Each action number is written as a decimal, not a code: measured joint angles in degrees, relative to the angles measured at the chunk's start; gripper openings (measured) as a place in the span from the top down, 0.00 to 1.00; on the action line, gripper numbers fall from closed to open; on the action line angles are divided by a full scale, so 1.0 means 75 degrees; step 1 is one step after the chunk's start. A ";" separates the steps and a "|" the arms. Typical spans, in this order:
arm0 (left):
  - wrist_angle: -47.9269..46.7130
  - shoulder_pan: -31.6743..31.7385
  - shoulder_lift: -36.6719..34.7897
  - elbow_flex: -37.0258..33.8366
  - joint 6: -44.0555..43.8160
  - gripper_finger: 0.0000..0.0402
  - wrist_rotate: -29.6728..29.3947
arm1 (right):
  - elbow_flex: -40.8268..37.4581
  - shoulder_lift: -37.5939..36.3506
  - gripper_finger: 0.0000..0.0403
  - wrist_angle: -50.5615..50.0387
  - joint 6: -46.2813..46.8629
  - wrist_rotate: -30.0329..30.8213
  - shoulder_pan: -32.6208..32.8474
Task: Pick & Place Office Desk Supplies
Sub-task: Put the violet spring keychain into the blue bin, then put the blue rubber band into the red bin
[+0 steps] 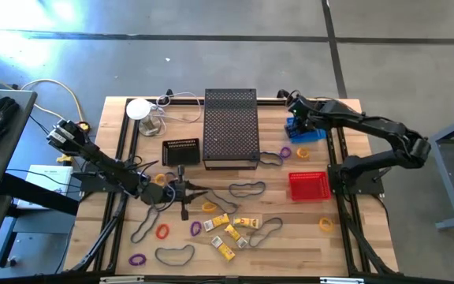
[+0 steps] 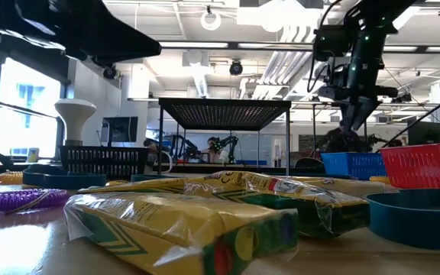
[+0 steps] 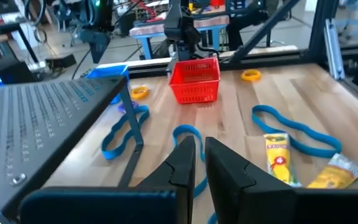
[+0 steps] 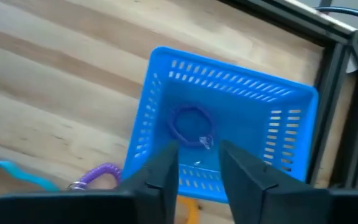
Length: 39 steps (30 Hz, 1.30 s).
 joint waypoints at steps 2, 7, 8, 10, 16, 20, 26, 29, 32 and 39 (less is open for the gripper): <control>0.0000 0.0016 0.0000 0.0000 -0.0332 0.92 0.0003 | 0.0000 0.0000 0.69 0.0117 -0.0055 0.0016 0.0071; 0.0000 -0.0128 0.0000 0.0000 -0.0880 0.92 0.0006 | 0.0000 -0.0061 0.60 0.1056 -0.0219 -0.0084 0.0672; 0.0000 -0.0161 0.0000 0.0000 -0.0826 0.92 0.0006 | 0.0025 -0.0073 0.59 0.1342 -0.0293 -0.0178 0.0833; 0.0000 -0.0213 0.0000 0.0000 -0.0563 0.92 0.0006 | 0.0134 -0.0089 0.56 0.1782 -0.0729 -0.0410 0.1184; -0.0006 -0.0243 0.0000 0.0000 0.0078 0.92 0.0006 | 0.0603 -0.0245 0.51 0.2528 -0.1763 -0.0439 0.2357; -0.0009 -0.0243 0.0000 0.0000 -0.0210 0.92 0.0004 | 0.0647 -0.0422 0.50 0.1744 -0.1965 -0.0477 0.3145; -0.0050 -0.0210 -0.0006 0.0000 -0.0248 0.92 0.0006 | 0.0439 -0.0237 0.52 0.0410 -0.1070 -0.0480 0.3975; -0.0081 -0.0021 -0.0052 0.0003 -0.0236 0.92 0.0017 | 0.0236 -0.0034 0.52 0.0369 -0.0001 -0.0497 0.4133; -0.0137 0.0181 -0.0050 0.0003 -0.0229 0.92 0.0065 | 0.0039 0.0188 0.52 0.0296 0.0349 -0.0688 0.4166; -0.0134 0.0316 -0.0154 0.0003 -0.0364 0.92 0.0552 | -0.0467 0.0955 0.54 0.0632 -0.0253 -0.1186 0.4166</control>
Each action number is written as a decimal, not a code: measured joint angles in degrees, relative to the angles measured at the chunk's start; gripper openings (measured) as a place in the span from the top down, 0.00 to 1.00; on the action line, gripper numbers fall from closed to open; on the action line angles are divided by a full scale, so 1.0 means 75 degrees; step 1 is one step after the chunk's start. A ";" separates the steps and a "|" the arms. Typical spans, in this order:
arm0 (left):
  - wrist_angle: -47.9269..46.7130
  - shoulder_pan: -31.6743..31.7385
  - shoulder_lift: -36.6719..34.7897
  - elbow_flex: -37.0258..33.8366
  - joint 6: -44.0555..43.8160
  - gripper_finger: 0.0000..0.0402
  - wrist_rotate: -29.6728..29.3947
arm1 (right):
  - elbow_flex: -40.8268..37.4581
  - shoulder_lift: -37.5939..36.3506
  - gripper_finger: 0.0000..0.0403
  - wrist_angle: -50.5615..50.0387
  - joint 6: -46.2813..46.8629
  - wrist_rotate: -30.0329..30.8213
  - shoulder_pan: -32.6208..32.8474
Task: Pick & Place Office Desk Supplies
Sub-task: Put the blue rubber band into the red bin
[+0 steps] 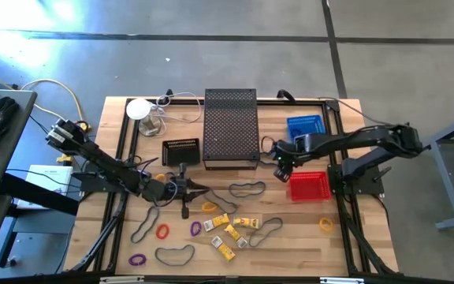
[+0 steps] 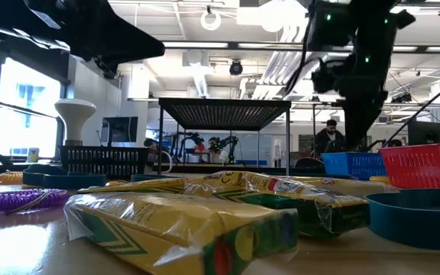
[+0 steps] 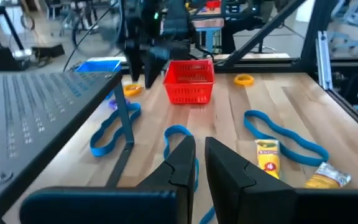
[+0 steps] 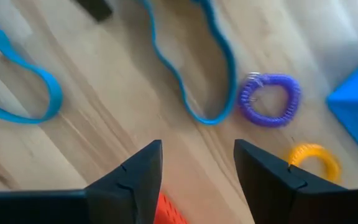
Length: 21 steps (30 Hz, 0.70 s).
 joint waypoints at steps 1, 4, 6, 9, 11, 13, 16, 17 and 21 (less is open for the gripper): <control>-0.0019 0.0013 -0.0033 0.0000 0.0189 0.92 -0.0001 | -0.0057 0.0125 0.54 0.0188 -0.0185 -0.0012 0.0000; -0.0004 0.0120 -0.0078 0.0000 0.0687 0.92 -0.0004 | -0.0116 0.0531 0.55 0.0664 -0.0497 -0.0023 0.0000; -0.0003 0.0211 -0.0082 0.0000 0.0676 0.92 -0.0001 | -0.0116 0.0779 0.54 0.0928 -0.0803 -0.0015 0.0000; -0.0182 0.0265 -0.0082 0.0000 0.0139 0.92 -0.0001 | -0.0116 0.1149 0.54 0.1354 -0.1594 -0.0008 0.0000; -0.0340 0.0241 -0.0082 0.0000 -0.0322 0.92 -0.0001 | -0.0116 0.1371 0.54 0.1606 -0.1945 0.0084 0.0000; -0.0472 0.0142 -0.0082 0.0000 -0.0760 0.92 0.0000 | -0.0116 0.1597 0.54 0.1782 -0.2190 0.0311 0.0000; -0.0642 -0.0044 -0.0082 0.0000 -0.0971 0.92 0.0004 | -0.0114 0.1899 0.54 0.1924 -0.2495 0.0498 -0.0031; -0.0655 -0.0102 -0.0082 0.0000 -0.0914 0.92 0.0004 | -0.0098 0.1956 0.54 0.1932 -0.2520 0.0526 -0.0050; -0.0662 -0.0243 -0.0082 0.0000 -0.0691 0.92 0.0007 | -0.0086 0.2078 0.55 0.1932 -0.2519 0.0509 -0.0081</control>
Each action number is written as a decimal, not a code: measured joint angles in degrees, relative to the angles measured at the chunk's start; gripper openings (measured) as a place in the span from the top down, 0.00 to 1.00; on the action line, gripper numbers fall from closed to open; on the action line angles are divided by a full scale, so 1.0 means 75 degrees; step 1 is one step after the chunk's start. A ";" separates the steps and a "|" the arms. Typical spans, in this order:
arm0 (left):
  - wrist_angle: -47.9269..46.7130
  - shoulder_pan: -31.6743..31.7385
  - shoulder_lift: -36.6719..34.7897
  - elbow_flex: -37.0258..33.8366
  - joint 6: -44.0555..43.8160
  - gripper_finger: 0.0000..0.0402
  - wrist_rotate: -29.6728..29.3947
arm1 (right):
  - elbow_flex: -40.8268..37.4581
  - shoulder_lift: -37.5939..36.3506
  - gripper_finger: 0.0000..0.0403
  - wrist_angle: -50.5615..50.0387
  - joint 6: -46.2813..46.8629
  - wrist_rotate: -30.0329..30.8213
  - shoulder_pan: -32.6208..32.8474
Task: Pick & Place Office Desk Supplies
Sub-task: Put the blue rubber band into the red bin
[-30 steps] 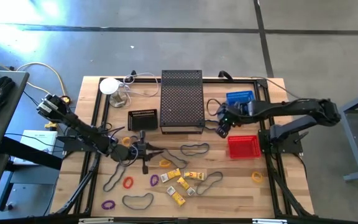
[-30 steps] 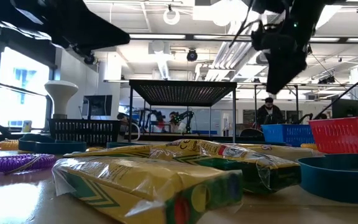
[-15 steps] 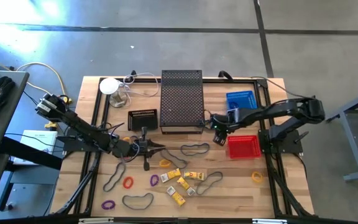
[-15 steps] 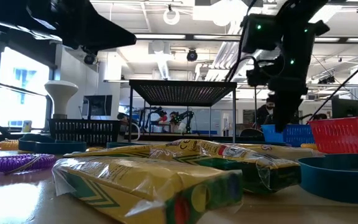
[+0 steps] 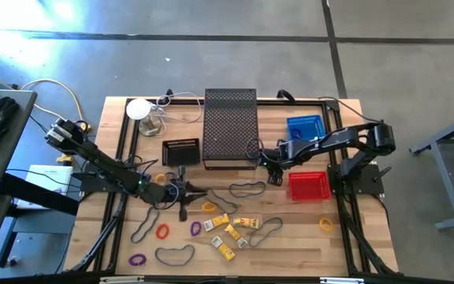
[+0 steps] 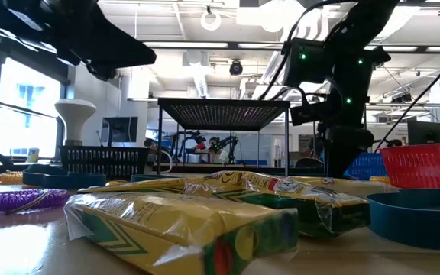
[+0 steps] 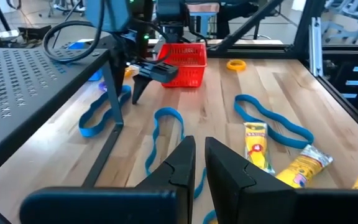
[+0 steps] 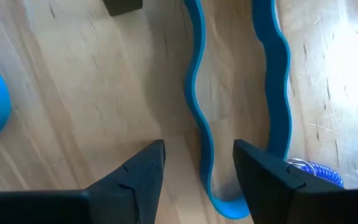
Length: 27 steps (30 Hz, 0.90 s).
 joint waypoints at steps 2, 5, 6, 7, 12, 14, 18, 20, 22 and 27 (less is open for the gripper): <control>-0.0023 -0.0031 0.0000 0.0000 0.0005 0.92 0.0000 | -0.0003 0.0003 0.57 0.0003 -0.0007 -0.0147 -0.0059; -0.0041 -0.0085 0.0000 0.0000 0.0006 0.92 -0.0003 | -0.0006 0.0012 0.62 -0.0010 -0.0020 -0.0350 -0.0166; -0.0038 -0.0105 0.0000 0.0000 0.0008 0.92 0.0000 | -0.0006 0.0012 0.65 -0.0056 -0.0044 -0.0396 -0.0213; -0.0026 -0.0126 0.0000 0.0000 0.0008 0.92 0.0000 | -0.0007 0.0015 0.67 -0.0087 -0.0084 -0.0447 -0.0266; 0.0125 -0.0062 0.0000 0.0000 0.0011 0.92 0.0000 | -0.0012 0.0026 0.85 -0.0237 -0.0406 -0.0598 -0.0485; 0.0125 -0.0012 0.0000 0.0000 0.0010 0.92 0.0000 | -0.0012 0.0027 0.94 -0.0254 -0.0442 -0.0567 -0.0511; 0.0124 0.0045 0.0000 0.0000 -0.0101 0.92 -0.0003 | -0.0012 -0.0002 0.99 -0.0271 -0.0472 -0.0390 -0.0506; 0.0125 0.0023 0.0000 0.0000 -0.0378 0.92 -0.0003 | -0.0027 -0.0087 0.99 -0.0314 -0.0206 -0.0060 -0.0448; 0.0121 0.0001 0.0000 0.0000 -0.0631 0.92 0.0000 | -0.0054 -0.0230 0.99 -0.0539 0.0014 0.0518 -0.0355; 0.0089 -0.0086 0.0000 0.0000 -0.0714 0.92 0.0000 | -0.0046 -0.0981 0.99 -0.1083 0.0497 0.1294 0.0022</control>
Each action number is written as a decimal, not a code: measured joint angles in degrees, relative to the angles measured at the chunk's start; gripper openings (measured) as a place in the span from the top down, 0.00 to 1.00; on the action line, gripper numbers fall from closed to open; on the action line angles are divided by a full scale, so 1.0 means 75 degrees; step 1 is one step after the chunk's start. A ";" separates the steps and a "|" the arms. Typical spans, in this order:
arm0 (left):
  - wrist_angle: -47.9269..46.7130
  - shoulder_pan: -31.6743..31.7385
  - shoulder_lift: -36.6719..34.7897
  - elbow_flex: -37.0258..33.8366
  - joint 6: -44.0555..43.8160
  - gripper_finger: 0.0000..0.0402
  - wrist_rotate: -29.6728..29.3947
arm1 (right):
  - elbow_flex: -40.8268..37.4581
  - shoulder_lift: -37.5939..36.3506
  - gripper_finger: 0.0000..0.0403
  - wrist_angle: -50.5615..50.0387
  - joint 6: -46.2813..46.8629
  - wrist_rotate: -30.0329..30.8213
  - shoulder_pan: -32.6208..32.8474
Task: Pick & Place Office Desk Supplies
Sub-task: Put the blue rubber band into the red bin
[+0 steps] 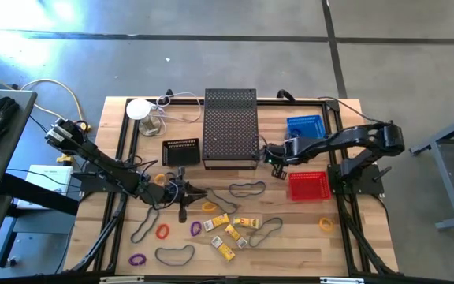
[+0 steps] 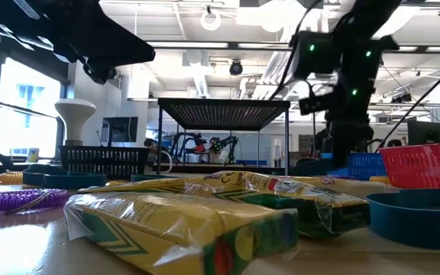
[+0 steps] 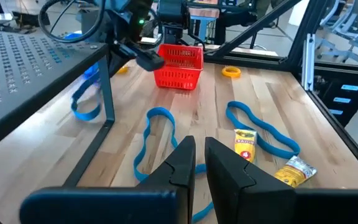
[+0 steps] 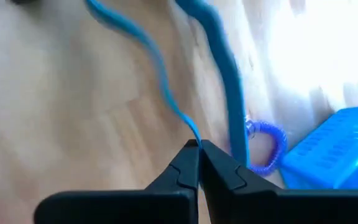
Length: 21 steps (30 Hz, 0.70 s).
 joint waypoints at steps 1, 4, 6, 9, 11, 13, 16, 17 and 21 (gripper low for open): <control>0.0005 0.0000 0.0000 0.0000 0.0059 0.92 0.0000 | -0.0002 -0.0167 0.99 -0.0135 0.0082 0.0087 0.0080; -0.0048 0.0000 0.0000 0.0000 0.0000 0.92 0.0000 | 0.0021 -0.0748 0.99 -0.0434 0.0405 0.0669 0.0400; -0.0131 0.0000 0.0000 0.0000 -0.0238 0.92 0.0024 | 0.0075 -0.1128 0.99 -0.0636 0.0669 0.1290 0.0626; -0.0221 -0.0030 0.0000 -0.0003 -0.0812 0.92 0.0139 | 0.0274 -0.1715 0.99 -0.0867 0.1196 0.2134 0.1035; -0.0223 -0.0049 0.0000 -0.0003 -0.0929 0.92 0.0274 | 0.0408 -0.2131 0.99 -0.0879 0.1498 0.2557 0.1331; -0.0227 -0.0084 0.0000 -0.0003 -0.0814 0.92 0.0388 | 0.0507 -0.2523 0.99 -0.0897 0.1710 0.2891 0.1692; -0.0227 -0.0054 0.0000 -0.0003 -0.0636 0.92 0.0405 | 0.0721 -0.2928 0.99 -0.0893 0.1692 0.2960 0.2367; -0.0227 -0.0022 0.0000 -0.0003 -0.0587 0.92 0.0402 | 0.0785 -0.3069 0.99 -0.0921 0.1684 0.2915 0.2613; -0.0229 0.0027 0.0000 -0.0003 -0.0684 0.92 0.0398 | 0.1150 -0.3418 0.99 -0.0880 0.1681 0.2927 0.3531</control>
